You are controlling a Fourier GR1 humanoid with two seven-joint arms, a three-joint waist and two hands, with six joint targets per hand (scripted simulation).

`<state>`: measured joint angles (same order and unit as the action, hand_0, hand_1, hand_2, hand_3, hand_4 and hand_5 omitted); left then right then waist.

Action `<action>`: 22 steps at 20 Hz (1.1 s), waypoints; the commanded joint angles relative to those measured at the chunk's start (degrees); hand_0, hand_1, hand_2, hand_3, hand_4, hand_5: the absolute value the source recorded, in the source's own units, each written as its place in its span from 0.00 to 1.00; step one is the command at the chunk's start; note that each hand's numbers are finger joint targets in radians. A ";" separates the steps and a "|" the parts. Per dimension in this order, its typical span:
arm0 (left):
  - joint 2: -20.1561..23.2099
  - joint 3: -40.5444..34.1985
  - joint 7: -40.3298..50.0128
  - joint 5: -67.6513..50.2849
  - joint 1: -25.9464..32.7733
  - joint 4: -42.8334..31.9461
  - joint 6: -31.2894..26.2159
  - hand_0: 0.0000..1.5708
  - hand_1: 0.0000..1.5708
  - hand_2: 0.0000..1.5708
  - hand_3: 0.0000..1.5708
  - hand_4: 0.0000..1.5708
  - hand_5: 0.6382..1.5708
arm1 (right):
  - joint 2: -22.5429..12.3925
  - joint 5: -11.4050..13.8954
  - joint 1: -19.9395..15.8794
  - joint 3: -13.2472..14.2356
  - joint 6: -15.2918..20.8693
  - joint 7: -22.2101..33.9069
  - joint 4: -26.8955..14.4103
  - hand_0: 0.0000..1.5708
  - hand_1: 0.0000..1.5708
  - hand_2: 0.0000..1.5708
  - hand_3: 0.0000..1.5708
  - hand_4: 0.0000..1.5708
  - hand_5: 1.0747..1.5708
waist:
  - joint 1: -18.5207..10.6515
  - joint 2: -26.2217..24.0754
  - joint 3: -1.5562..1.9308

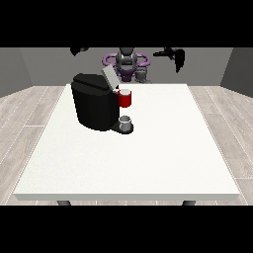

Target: Insert the coffee pod into the coffee machine and close the lid

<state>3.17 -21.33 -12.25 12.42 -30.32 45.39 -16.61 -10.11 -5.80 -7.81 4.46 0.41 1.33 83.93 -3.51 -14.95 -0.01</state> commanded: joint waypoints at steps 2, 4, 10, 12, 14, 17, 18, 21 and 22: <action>-0.65 1.04 0.54 -2.32 3.12 4.74 -0.48 0.00 0.00 0.00 0.00 0.00 1.00 | -0.22 0.91 -4.15 -2.66 -1.36 4.04 3.29 0.00 0.00 0.00 0.00 0.00 1.00 | -0.51 2.52 0.00; -3.04 3.73 0.96 -3.24 5.32 6.49 -1.67 0.00 0.00 0.00 0.00 0.06 1.00 | 1.36 3.79 -5.08 -3.80 1.31 3.32 0.64 0.00 0.00 0.00 0.00 0.00 1.00 | -4.59 1.26 0.01; -2.45 4.49 5.28 -6.31 8.62 15.71 -0.11 0.00 0.00 0.00 0.00 0.00 1.00 | 1.31 3.17 -7.36 -4.90 -2.38 4.49 1.55 0.00 0.00 0.00 0.00 0.00 1.00 | -2.50 4.37 0.01; -2.64 5.69 7.13 -7.78 10.01 19.21 -0.74 0.00 0.00 0.00 0.00 0.00 1.00 | -0.45 3.57 -8.26 -2.35 -3.27 -0.44 -2.83 0.00 0.00 0.00 0.00 0.08 1.00 | -4.90 6.44 0.02; -3.14 7.14 5.23 -9.49 10.26 20.60 0.18 0.00 0.00 0.00 0.00 0.00 1.00 | 0.61 3.19 -12.10 -1.66 -2.27 0.04 -5.11 0.00 0.00 0.00 0.00 0.00 1.00 | -5.50 9.04 0.02; -3.14 7.45 5.44 -9.66 12.77 23.23 0.80 0.00 0.00 0.00 0.00 0.00 1.00 | 1.10 1.71 -10.36 -1.53 -4.73 -2.78 -5.97 0.00 0.00 0.00 0.00 0.00 1.00 | -3.38 10.58 0.02; -3.03 7.49 8.98 -9.83 10.52 24.65 1.27 0.00 0.00 0.00 0.00 0.00 1.00 | 3.62 4.09 -13.33 -2.96 -0.80 -0.71 -7.13 0.00 0.00 0.00 0.00 0.00 1.00 | -4.30 11.15 0.02; -2.84 9.74 6.32 -8.30 15.68 27.71 2.14 0.00 0.00 0.00 0.00 0.00 1.00 | 0.94 1.96 -14.89 -0.35 -3.78 0.91 -9.21 0.00 0.00 0.00 0.00 0.00 1.00 | -3.60 11.91 0.01; -2.42 10.04 13.06 -10.34 12.89 30.69 0.31 0.00 0.00 0.00 0.00 0.00 1.00 | 0.16 0.67 -16.24 2.22 -3.73 -0.58 -12.37 0.00 0.00 0.00 0.00 0.00 1.00 | -6.08 11.80 0.03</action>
<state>0.43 -12.77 -4.69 3.47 -17.59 70.88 -15.93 -9.33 -3.66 -21.59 4.21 -2.64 1.05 75.60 -8.38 -4.09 0.01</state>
